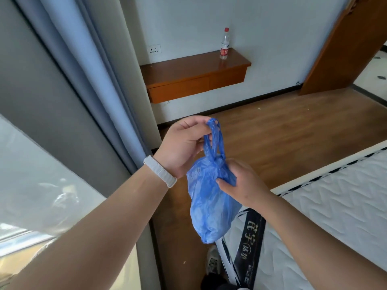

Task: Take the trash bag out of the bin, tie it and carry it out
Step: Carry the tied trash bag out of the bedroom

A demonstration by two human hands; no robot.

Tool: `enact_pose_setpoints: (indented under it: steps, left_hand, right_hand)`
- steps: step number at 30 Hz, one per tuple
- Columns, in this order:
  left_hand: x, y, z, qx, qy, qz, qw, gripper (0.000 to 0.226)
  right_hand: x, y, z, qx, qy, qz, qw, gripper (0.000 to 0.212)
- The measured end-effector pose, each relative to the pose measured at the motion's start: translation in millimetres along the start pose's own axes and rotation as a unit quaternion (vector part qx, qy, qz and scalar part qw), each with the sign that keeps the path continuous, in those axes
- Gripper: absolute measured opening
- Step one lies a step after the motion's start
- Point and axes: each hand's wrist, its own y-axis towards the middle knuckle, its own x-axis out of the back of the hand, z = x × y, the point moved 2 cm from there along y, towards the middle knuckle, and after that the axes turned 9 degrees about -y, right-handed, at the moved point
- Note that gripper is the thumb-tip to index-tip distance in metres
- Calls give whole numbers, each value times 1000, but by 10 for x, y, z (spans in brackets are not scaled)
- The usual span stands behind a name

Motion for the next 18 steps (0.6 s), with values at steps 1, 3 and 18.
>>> enact_pose_setpoints:
  steps: [1, 3, 18]
  left_hand:
    - [5, 136, -6, -1, 1, -13, 1000, 19]
    - [-24, 427, -18, 5, 5, -28, 1000, 20]
    - [-436, 2152, 126, 36, 71, 24, 997, 20]
  right_hand:
    - [3, 141, -66, -3, 8, -2, 1000, 21]
    - [40, 421, -210, -6, 12, 0, 1000, 26]
    - [326, 1576, -1346, -37, 17, -23, 999, 31]
